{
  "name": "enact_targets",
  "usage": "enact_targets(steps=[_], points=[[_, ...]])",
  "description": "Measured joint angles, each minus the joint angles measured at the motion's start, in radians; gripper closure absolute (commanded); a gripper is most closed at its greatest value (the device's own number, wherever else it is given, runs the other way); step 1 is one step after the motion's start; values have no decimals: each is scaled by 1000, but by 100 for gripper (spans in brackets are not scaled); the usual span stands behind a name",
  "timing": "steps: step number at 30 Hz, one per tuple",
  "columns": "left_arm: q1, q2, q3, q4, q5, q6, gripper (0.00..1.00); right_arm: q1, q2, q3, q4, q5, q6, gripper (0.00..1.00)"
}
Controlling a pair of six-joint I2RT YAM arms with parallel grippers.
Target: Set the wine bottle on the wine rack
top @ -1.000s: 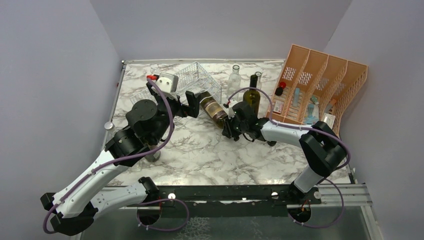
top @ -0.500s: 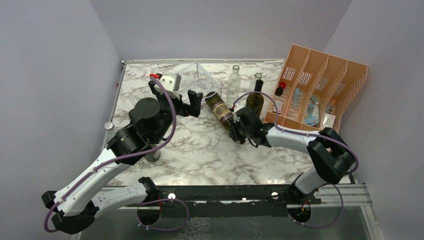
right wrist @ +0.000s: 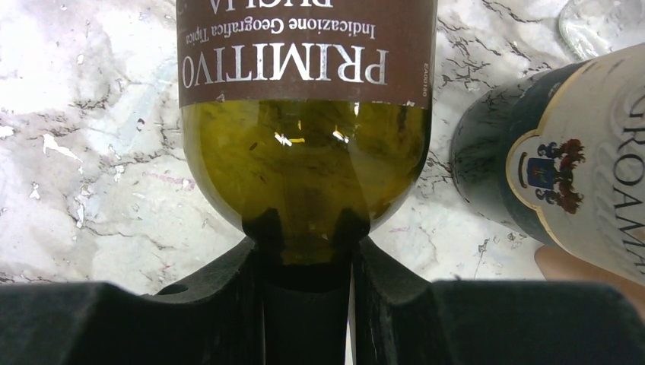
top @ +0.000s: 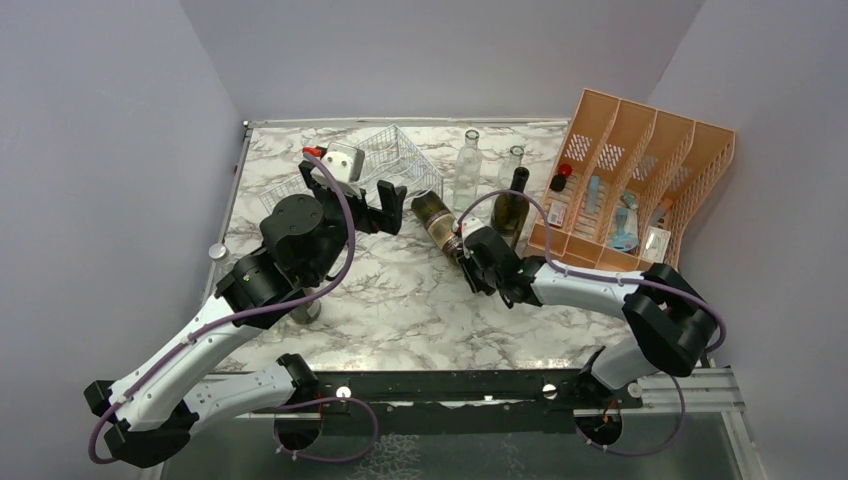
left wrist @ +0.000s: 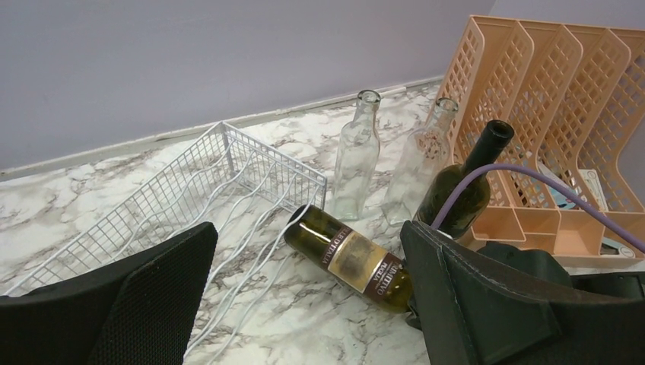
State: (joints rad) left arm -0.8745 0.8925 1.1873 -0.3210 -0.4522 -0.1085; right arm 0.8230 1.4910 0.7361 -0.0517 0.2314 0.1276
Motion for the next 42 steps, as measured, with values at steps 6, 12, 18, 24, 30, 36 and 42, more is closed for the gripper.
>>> enact_targets(steps=[6, 12, 18, 24, 30, 36, 42], points=[[0, 5, 13, -18, 0, 1, 1, 36, 40, 47, -16, 37, -37, 98], [0, 6, 35, -19, -1, 2, 1, 48, 106, 131, -33, 56, -59, 98], [0, 6, 39, -21, -1, 8, 1, 69, 188, 228, -51, 123, -77, 98], [0, 6, 45, -21, -1, 15, 1, 77, 259, 301, -70, 190, -81, 97], [0, 6, 47, -25, -1, 16, 1, 79, 344, 407, -106, 228, -105, 94], [0, 5, 50, -27, -1, 16, 1, 79, 438, 529, -142, 266, -122, 91], [0, 5, 50, -33, 0, 16, 1, 79, 531, 637, -175, 312, -132, 86]])
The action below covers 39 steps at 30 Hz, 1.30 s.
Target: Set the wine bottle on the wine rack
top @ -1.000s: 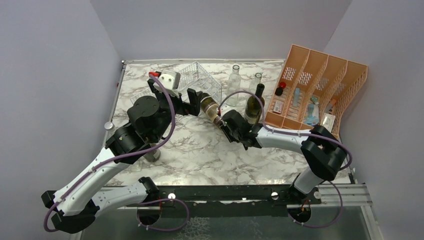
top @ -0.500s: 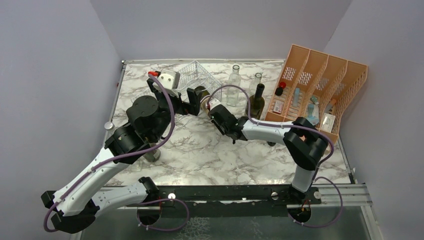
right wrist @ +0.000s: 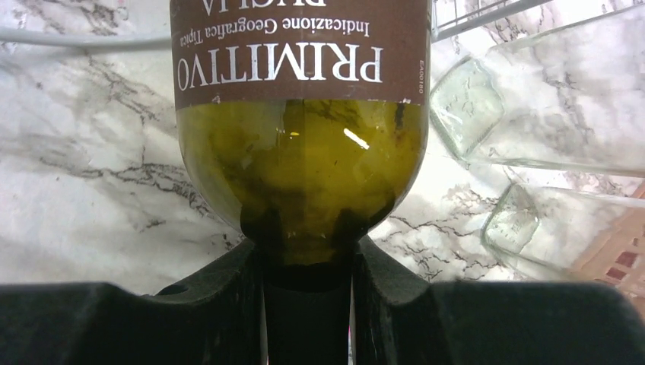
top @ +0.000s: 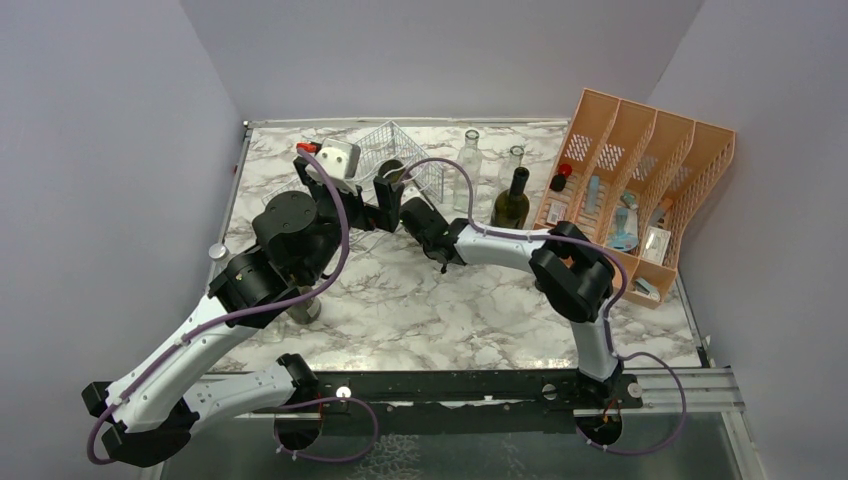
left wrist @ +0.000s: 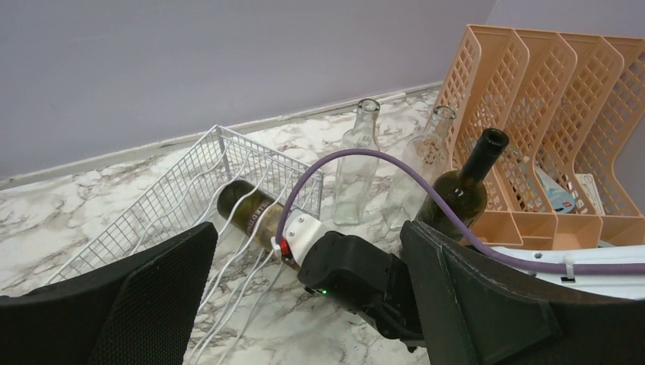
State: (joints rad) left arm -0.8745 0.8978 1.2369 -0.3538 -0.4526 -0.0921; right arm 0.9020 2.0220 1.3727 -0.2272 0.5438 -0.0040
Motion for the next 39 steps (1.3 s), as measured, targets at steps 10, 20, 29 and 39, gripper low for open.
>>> enact_targets(steps=[10, 20, 29, 39], points=[[0, 0, 2, -16, 0, 0, 1, -1, 87, 97, 3, 56, -56, 76], [0, 1, 12, -33, 11, -1, 1, -21, 150, 174, 17, 76, -109, 52], [0, 7, 18, -42, 18, -1, 1, -39, 153, 197, 54, 94, -129, 30], [0, 14, 41, -46, 17, -1, 1, -38, 58, 154, 45, 8, -101, 26]])
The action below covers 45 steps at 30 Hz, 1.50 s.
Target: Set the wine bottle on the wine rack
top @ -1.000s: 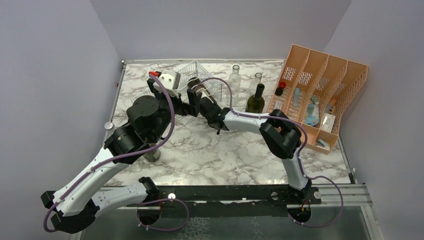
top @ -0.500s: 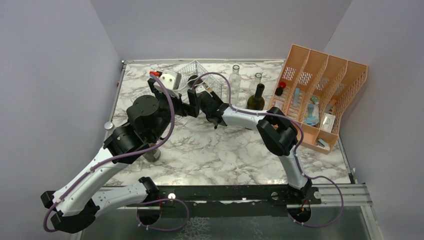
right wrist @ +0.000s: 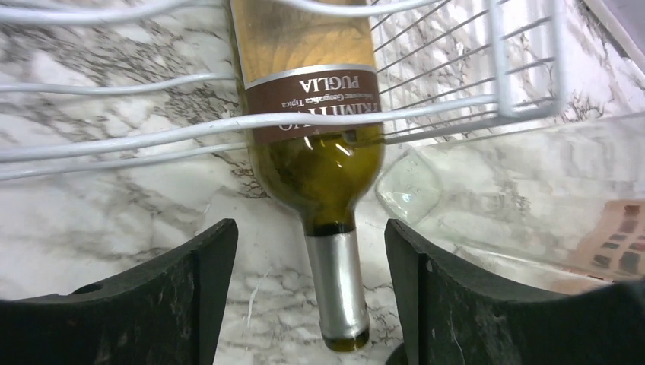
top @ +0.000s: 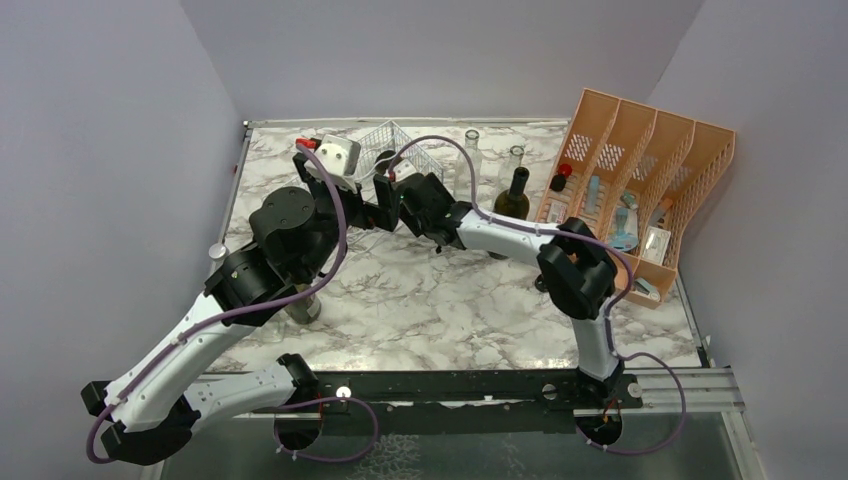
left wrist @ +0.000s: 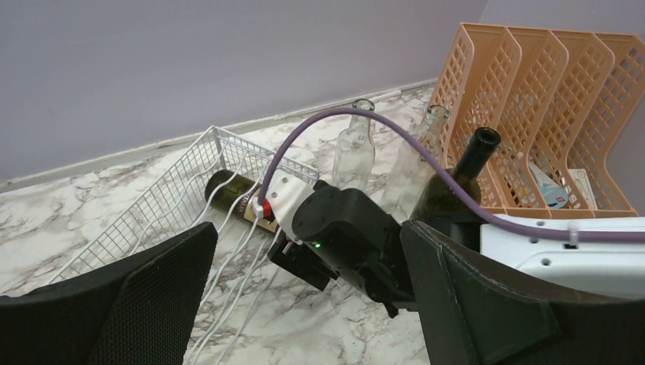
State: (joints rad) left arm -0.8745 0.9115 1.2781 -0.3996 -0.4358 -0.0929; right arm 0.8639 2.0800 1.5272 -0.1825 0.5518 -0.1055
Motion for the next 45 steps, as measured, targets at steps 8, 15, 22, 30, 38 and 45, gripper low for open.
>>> enact_targets(steps=[8, 15, 22, 30, 38, 45], points=[[0, 1, 19, 0, -4, 4, 1, 0, -246, -92, -24, -166, 53, 26], [0, -9, 22, 0, -3, 4, 1, 0, -446, -157, -72, -334, 105, 26], [0, -60, 20, 8, 1, 4, 1, 0, -678, -173, -84, -351, 150, 26], [0, -106, -46, 58, 14, 4, 1, 0, -803, -175, -109, -63, 160, 12], [0, -66, -130, 83, 50, 4, 1, -113, -802, -214, -185, 93, 219, 12], [0, -16, -144, 84, 70, 5, 1, -250, -782, -254, -187, -9, 274, 22]])
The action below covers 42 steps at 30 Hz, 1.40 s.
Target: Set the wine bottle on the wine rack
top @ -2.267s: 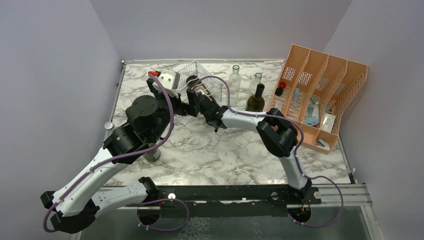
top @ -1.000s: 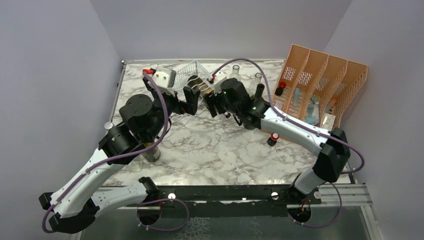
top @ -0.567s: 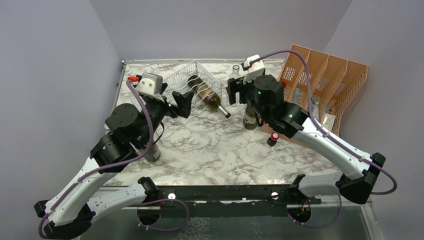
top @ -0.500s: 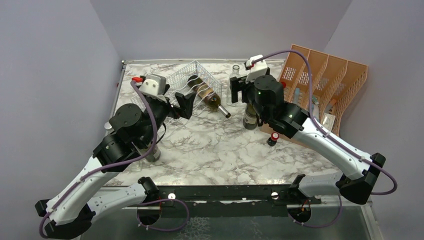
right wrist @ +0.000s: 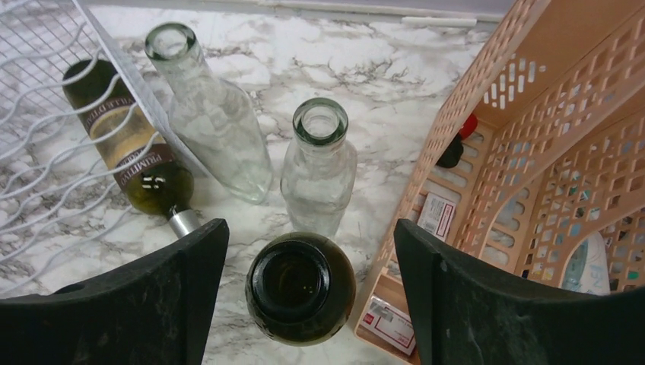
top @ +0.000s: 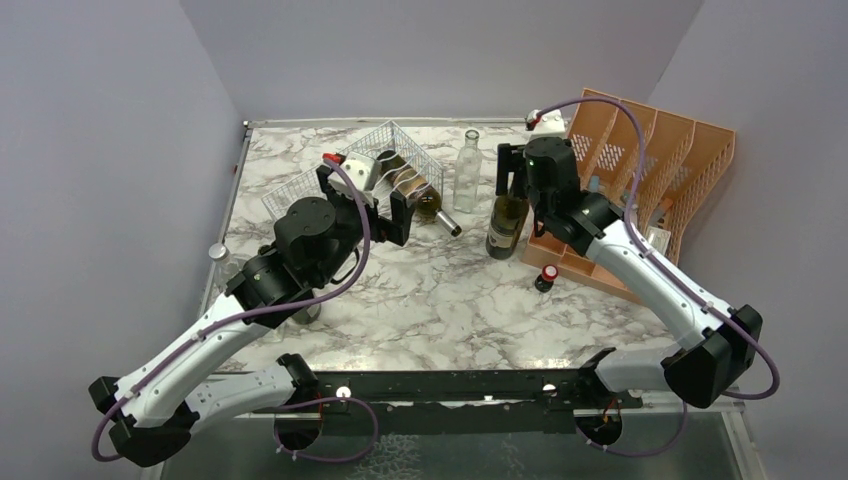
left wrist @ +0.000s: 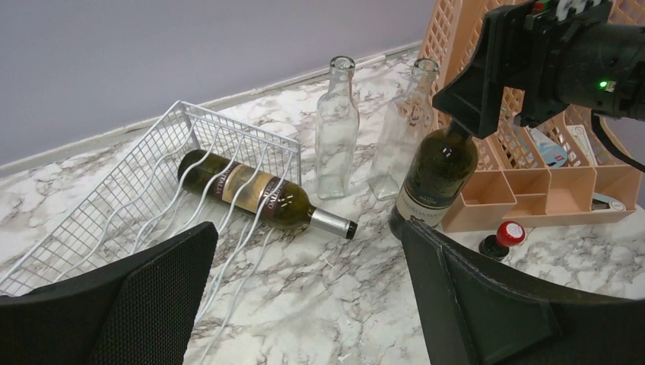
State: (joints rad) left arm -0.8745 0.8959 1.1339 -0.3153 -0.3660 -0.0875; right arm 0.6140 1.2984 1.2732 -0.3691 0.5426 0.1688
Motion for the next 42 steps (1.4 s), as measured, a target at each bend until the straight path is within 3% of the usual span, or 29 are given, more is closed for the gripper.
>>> enact_targets(steps=[4, 11, 15, 20, 31, 36, 37, 42], points=[[0, 7, -3, 3, 8, 1, 1, -21, 21, -31, 0, -61, 14, 37], [0, 27, -14, 15, 21, -1, 1, -23, 27, -48, 1, -118, -3, 77], [0, 43, -21, 23, 35, -2, 1, -23, 21, -50, -5, -129, -27, 90], [0, 48, -61, 82, 105, -5, 1, -23, -21, -51, -68, -174, -59, 99], [0, 65, -348, 426, 443, -7, 1, -26, -182, -53, -222, -394, -49, 99], [0, 160, -425, 565, 581, -14, 1, -26, -227, -60, -248, -507, -39, 99], [0, 245, -430, 609, 665, -20, 1, -26, -245, -76, -262, -591, -37, 99], [0, 302, -455, 698, 749, -25, 1, -26, -246, -80, -261, -683, -29, 99]])
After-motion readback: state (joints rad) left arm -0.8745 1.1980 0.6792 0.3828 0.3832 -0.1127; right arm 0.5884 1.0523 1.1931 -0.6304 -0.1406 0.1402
